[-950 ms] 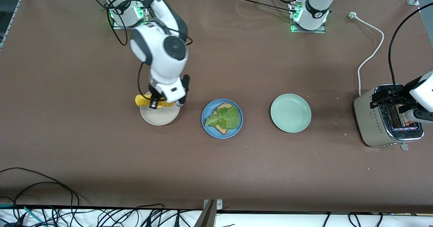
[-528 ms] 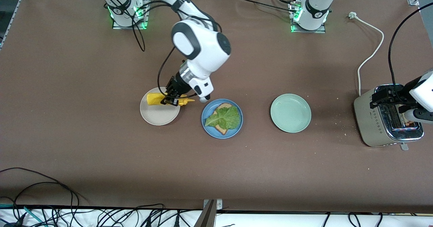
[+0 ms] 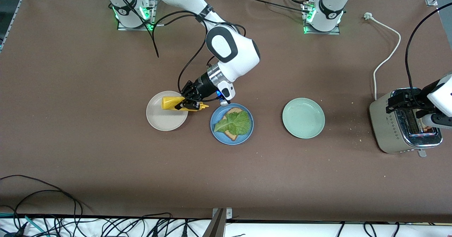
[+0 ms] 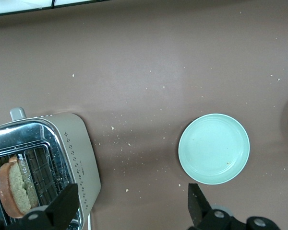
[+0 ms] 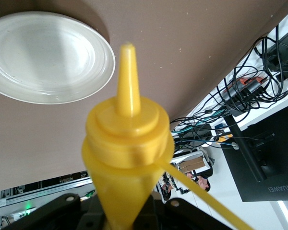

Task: Make sandwich in blue plate with both arms
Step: 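Tilt the bottle nozzle over the sandwich with the right gripper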

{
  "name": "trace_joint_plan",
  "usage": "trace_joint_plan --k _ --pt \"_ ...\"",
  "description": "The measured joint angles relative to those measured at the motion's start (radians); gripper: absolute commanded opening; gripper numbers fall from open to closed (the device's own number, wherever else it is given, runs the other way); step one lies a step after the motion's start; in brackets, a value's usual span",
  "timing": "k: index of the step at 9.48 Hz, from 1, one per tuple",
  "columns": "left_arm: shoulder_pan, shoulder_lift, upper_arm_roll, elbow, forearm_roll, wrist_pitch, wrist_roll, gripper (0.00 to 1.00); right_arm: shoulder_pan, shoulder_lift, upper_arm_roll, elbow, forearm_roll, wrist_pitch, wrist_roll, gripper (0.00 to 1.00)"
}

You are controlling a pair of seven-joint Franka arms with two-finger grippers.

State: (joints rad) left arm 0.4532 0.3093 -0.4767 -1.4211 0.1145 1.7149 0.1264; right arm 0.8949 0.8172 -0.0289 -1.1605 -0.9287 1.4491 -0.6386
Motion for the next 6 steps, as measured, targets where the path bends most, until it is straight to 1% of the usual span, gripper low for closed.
trace_joint_plan --k 3,4,6 --pt "0.0 0.0 0.0 0.0 0.0 0.0 0.0 1.0 0.0 0.0 -0.002 0.017 0.0 -0.005 -0.001 0.0" --pt "0.0 0.0 0.0 0.0 0.0 0.0 0.0 1.0 -0.002 0.0 -0.004 0.021 0.014 -0.008 -0.001 0.0" --pt "0.0 0.0 0.0 0.0 0.0 0.0 0.0 1.0 -0.041 -0.014 -0.023 0.043 0.13 -0.011 -0.003 0.0"
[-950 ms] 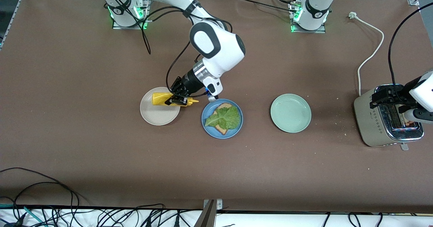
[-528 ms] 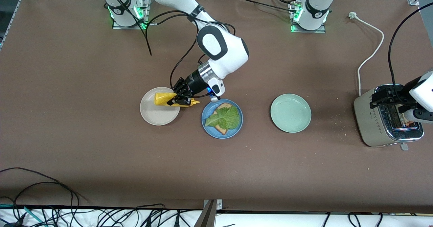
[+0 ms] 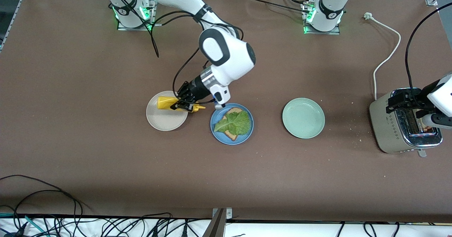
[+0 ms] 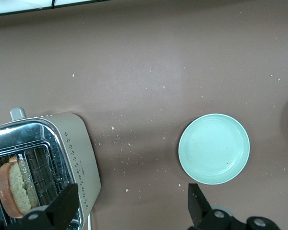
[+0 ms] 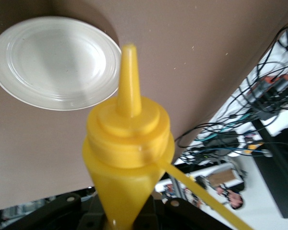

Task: Make sandwich in blue plate with both arms
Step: 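Tilt the bottle nozzle over the sandwich with the right gripper, then carry the yellow bottle away beside the white plate with the right gripper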

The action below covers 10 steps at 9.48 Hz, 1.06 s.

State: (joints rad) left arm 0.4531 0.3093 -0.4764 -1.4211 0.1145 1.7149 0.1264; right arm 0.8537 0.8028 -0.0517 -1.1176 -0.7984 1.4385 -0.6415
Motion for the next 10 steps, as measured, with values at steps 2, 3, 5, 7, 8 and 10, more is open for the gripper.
trace_joint_plan --k 2,3,5,7,8,10 --pt "0.0 0.0 0.0 0.0 0.0 0.0 0.0 1.0 -0.108 -0.051 -0.004 0.02 0.153 0.009 -0.008 0.0" --pt "0.0 0.0 0.0 0.0 0.0 0.0 0.0 1.0 -0.174 -0.083 -0.004 0.024 0.255 0.021 -0.026 0.0" --pt "0.0 0.0 -0.001 0.0 0.0 0.0 0.0 1.0 -0.293 -0.137 -0.002 0.027 0.43 0.051 -0.08 0.0" --pt "0.001 0.0 0.004 0.0 0.0 -0.001 0.0 1.0 -0.381 -0.167 -0.003 0.027 0.571 0.078 -0.17 0.0" --pt "0.007 0.001 0.008 0.0 0.0 -0.004 0.0 1.0 -0.435 -0.175 -0.005 0.027 0.666 0.104 -0.212 0.0" --pt "0.026 0.002 0.02 -0.001 0.0 -0.032 0.0 1.0 -0.6 -0.174 -0.006 0.024 0.886 0.172 -0.383 0.0"
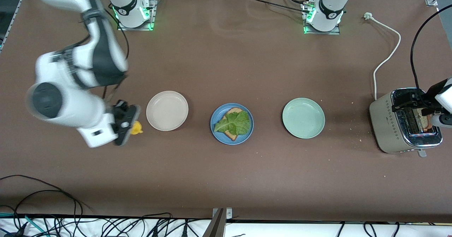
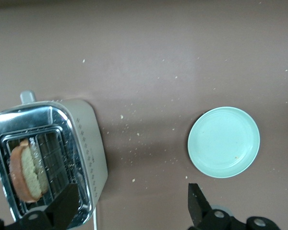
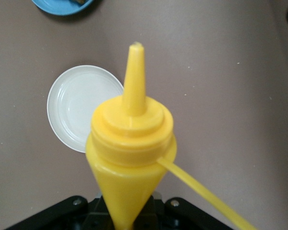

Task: Make sandwich in blue plate with both arms
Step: 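Carry the yellow bottle away beside the white plate with the right gripper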

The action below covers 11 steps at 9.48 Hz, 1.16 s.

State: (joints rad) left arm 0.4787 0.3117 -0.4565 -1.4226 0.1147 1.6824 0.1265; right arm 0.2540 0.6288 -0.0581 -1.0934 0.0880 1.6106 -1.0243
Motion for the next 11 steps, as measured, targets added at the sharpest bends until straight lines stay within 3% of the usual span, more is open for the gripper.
trace_joint_plan --k 2,6,9,11 --pt "0.069 0.006 0.015 -0.001 0.003 -0.012 0.044 1.0 -0.166 0.009 0.001 -0.027 0.193 0.01 -0.22 0.0" --pt "0.218 0.089 0.069 -0.002 0.029 0.003 0.134 0.99 -0.31 0.018 0.004 -0.187 0.533 0.008 -0.626 0.0" --pt "0.228 0.183 0.076 -0.003 0.059 0.124 0.133 0.99 -0.365 0.033 0.005 -0.294 0.693 -0.088 -0.888 0.0" --pt "0.221 0.232 0.073 -0.004 0.059 0.15 0.13 0.97 -0.442 0.09 0.005 -0.337 0.736 -0.186 -1.087 0.0"
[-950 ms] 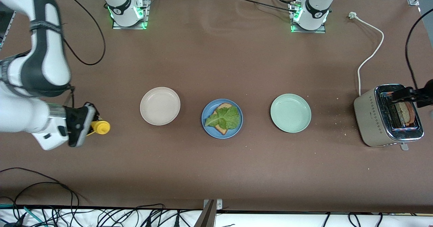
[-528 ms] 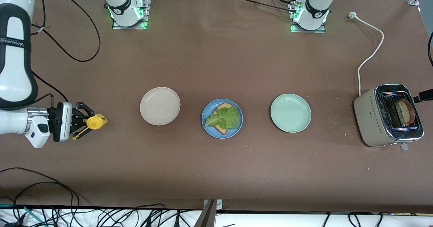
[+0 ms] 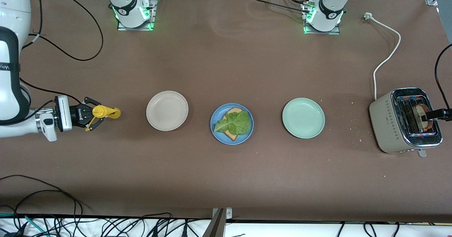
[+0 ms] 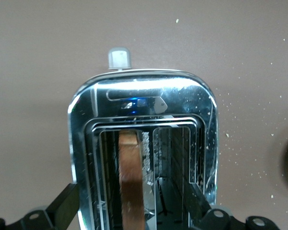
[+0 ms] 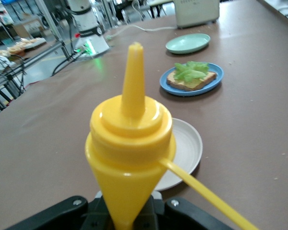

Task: Make sandwich in blue plate with both arms
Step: 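Carry the yellow bottle away beside the white plate with the right gripper, then set down the bottle while the left gripper grasps the toaster bread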

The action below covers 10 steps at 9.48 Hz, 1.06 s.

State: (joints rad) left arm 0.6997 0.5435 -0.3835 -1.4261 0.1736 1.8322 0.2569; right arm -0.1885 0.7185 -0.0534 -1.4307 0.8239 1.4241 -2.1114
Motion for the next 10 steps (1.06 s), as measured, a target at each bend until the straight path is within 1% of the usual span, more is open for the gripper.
trace_joint_plan --k 1,2,3,4,6,8,9,10 --pt "-0.005 0.018 -0.001 0.0 0.0 0.014 -0.016 0.78 -0.031 0.038 0.0 -0.011 0.006 -0.028 -0.104 0.0" --pt "-0.011 0.031 -0.002 0.0 0.0 0.019 -0.025 0.37 -0.053 0.079 0.001 -0.018 0.017 -0.038 -0.197 0.0" --pt "-0.015 0.035 -0.002 -0.001 0.0 0.019 -0.034 0.03 -0.066 0.118 0.001 -0.021 0.023 -0.042 -0.267 0.0" --pt "-0.016 0.035 -0.002 0.0 0.001 0.019 -0.037 0.0 -0.068 0.151 0.003 -0.022 0.026 -0.043 -0.311 0.0" --pt "-0.016 0.034 0.0 0.0 0.005 0.013 -0.038 0.0 -0.066 0.202 0.017 -0.022 0.035 -0.043 -0.346 0.0" --pt "-0.016 0.032 0.001 0.004 0.052 0.012 -0.038 0.0 -0.063 0.233 0.031 -0.023 0.043 -0.043 -0.375 0.0" --pt "-0.016 0.03 -0.003 0.005 0.077 -0.001 -0.038 0.0 -0.06 0.246 0.038 -0.023 0.047 -0.044 -0.378 0.05" --pt "-0.016 0.025 -0.008 0.01 0.097 -0.017 -0.038 0.0 -0.059 0.255 0.041 -0.023 0.066 -0.049 -0.379 0.22"
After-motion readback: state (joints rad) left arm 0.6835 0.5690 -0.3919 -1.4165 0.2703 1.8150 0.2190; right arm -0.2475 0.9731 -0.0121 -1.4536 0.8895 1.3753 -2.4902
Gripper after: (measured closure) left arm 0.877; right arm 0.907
